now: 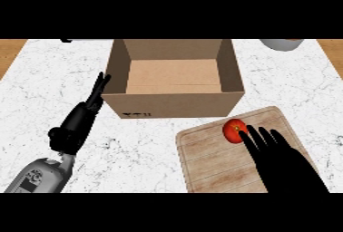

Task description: Pick the pear from the cutting board and place it in the cardboard box

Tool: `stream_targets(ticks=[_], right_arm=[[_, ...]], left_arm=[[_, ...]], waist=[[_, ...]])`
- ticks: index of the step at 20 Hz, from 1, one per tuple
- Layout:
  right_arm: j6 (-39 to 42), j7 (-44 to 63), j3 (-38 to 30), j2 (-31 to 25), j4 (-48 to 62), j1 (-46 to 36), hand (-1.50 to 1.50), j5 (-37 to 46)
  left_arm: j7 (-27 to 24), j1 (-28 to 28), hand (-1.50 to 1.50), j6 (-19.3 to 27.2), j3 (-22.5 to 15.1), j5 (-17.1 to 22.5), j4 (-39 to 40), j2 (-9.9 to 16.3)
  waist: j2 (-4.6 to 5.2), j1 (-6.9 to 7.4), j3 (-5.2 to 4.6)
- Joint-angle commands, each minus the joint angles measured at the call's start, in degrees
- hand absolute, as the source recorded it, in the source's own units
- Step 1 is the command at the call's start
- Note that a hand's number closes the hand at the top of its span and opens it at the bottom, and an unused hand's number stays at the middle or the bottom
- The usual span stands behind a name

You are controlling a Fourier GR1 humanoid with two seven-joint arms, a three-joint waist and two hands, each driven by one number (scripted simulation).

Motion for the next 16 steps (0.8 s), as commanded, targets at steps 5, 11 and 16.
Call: stream_targets(ticks=[5,11,16], right_arm=[[7.2,20.0,1.9,12.3,5.2,-3.8,-1.5,-3.4],[8.7,18.9,-0.3,14.7,10.0,-5.9,-1.5,-3.0],[8.7,19.4,1.1,16.8,13.5,-3.5,-1.5,-0.1]], left_arm=[[1.1,-0.7,0.0,-3.0,-1.3,0.5,1.3,-1.3],[-3.2,-0.9,0.0,-4.8,0.5,0.2,6.9,-1.8],[-1.5,-1.1,0.0,-4.0,-0.3,-1.1,5.6,-3.0]], waist=[[0.46,1.16,0.02],[0.63,0.45,0.06],[0.45,0.2,0.12]])
